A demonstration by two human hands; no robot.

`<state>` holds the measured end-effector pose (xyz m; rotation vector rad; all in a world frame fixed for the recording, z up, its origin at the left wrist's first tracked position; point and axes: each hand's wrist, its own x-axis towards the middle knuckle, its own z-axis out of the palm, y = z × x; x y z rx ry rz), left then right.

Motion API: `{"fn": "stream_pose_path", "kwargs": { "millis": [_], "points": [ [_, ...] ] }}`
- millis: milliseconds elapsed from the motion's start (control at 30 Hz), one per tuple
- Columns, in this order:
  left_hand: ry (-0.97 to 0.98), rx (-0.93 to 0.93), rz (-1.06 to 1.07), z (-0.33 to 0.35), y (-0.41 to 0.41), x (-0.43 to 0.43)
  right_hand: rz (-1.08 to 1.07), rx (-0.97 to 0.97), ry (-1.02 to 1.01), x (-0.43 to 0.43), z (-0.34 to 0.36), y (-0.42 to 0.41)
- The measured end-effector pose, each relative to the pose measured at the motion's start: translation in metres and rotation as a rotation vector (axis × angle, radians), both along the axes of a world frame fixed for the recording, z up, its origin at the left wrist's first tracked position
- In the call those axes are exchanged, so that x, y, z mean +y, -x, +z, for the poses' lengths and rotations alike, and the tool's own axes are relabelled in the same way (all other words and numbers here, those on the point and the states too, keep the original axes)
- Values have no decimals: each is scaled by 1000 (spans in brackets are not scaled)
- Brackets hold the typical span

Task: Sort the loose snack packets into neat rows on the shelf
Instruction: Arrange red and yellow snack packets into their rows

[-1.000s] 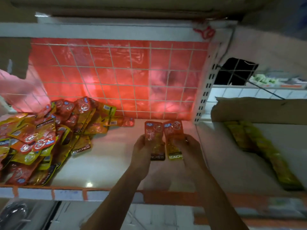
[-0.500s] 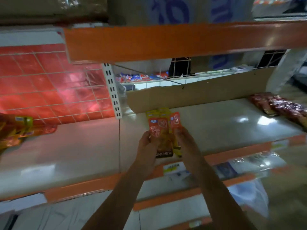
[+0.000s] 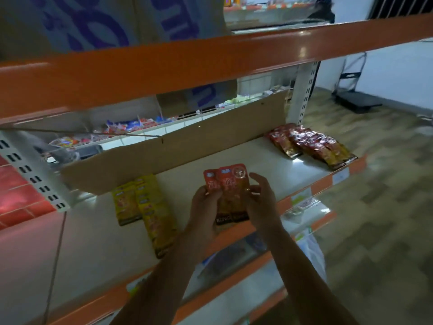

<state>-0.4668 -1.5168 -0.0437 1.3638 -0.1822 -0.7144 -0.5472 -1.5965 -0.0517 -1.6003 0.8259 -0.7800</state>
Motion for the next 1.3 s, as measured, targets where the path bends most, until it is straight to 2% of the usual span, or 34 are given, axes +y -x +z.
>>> {"fn": "stream_pose_path", "kwargs": {
  "millis": [233, 533, 767, 1000, 1167, 1300],
  "points": [
    [-64, 37, -61, -15, -14, -115, -107, 92, 18, -113, -6, 1],
    [-161, -92, -112, -25, -29, -229, -158, 93, -25, -222, -9, 3],
    [-181, -96, -90, -40, -24, -279, -183, 68, 32, -287, -7, 11],
    [-262, -142, 27, -50, -17, -318, -104, 60, 69, -350, 5, 16],
    [-392, -305, 123, -56, -11, -336, -49, 42, 76, -381, 9, 17],
    [-423, -322, 178, -58, -5, -342, -36, 48, 75, -399, 3, 16]
  ]
}}
